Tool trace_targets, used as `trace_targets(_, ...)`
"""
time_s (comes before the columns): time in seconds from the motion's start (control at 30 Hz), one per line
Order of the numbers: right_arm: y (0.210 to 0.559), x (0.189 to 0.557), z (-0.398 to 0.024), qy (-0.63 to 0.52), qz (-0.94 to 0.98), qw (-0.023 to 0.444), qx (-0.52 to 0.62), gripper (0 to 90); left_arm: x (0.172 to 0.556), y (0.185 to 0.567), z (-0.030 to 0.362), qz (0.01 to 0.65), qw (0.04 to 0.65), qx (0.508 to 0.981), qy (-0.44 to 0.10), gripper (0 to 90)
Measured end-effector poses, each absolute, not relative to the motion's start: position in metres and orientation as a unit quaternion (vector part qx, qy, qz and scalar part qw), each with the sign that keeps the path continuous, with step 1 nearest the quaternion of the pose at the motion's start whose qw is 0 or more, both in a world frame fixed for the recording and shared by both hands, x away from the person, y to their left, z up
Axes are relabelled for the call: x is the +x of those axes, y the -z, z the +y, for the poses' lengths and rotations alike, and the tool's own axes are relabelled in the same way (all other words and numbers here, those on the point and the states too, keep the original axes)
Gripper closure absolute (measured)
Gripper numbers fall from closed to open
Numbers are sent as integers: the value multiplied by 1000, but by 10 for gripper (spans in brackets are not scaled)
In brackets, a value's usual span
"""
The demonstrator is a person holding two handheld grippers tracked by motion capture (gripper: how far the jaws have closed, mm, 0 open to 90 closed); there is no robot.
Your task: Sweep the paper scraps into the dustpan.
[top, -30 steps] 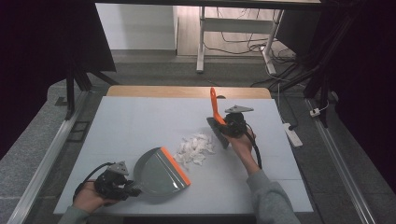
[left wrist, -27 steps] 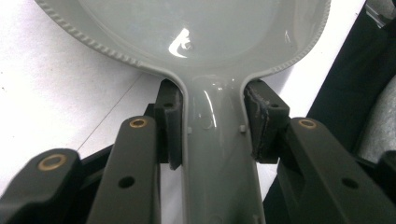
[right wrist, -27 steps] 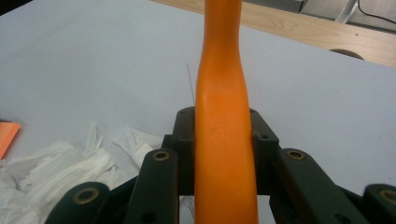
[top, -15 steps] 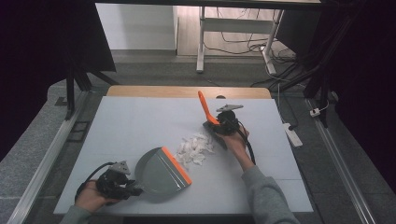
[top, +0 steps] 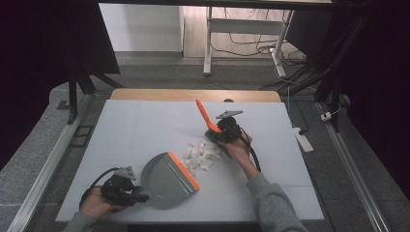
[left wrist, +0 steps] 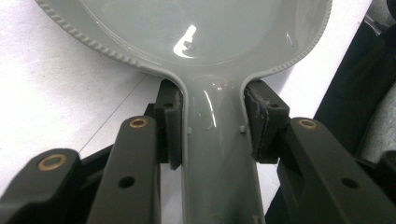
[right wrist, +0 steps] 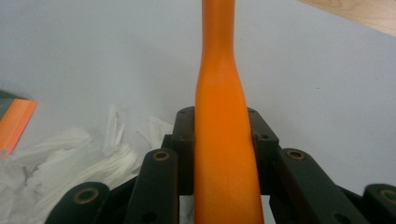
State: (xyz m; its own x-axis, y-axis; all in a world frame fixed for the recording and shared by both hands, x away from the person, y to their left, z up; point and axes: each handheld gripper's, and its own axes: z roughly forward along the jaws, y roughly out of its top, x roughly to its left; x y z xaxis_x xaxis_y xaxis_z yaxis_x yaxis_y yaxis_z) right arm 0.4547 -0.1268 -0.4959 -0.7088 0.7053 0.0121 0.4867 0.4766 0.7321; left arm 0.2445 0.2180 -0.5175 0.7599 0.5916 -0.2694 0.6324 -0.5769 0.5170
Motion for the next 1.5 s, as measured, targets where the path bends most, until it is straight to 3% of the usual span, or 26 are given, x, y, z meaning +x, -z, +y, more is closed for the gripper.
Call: trace_targets(1.5, 498, 379, -38, -376, 893, 81, 236, 704, 249, 520, 212, 342, 303, 889, 40, 612)
